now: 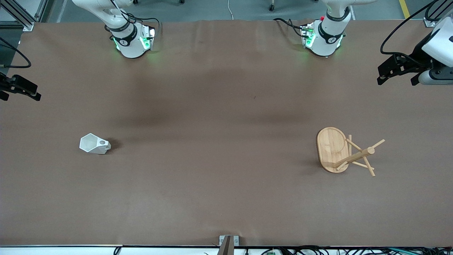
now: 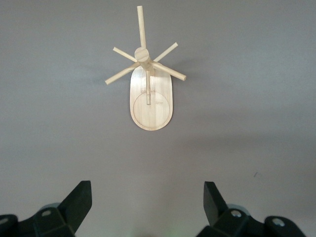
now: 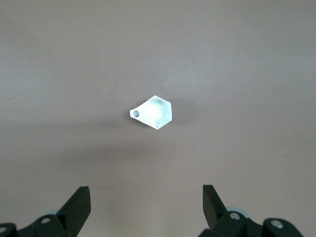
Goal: Hang cup on rack
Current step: 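Move the right gripper down toward the white cup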
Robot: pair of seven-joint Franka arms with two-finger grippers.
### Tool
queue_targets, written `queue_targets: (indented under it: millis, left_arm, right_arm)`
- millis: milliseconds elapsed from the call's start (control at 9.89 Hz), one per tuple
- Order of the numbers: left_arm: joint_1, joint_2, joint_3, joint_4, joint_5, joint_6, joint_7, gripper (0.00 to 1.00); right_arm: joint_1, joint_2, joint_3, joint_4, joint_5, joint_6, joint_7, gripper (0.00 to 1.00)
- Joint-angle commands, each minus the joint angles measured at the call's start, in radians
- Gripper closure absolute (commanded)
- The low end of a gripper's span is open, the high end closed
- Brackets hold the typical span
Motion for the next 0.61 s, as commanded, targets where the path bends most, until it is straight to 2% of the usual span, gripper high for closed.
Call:
queue_targets:
  millis: [0, 506]
  left_arm:
    - [0.001, 0.012, -0.003, -0.015, 0.017, 0.005, 0.008, 0.0]
    - [0.001, 0.013, -0.005, -0.017, 0.017, 0.003, 0.008, 0.0]
  right_arm:
    - [-0.013, -0.003, 0.012, -0.007, 0.005, 0.011, 0.012, 0.0]
    - [-0.013, -0.003, 0.012, -0.022, 0.005, 0.025, 0.01, 0.0]
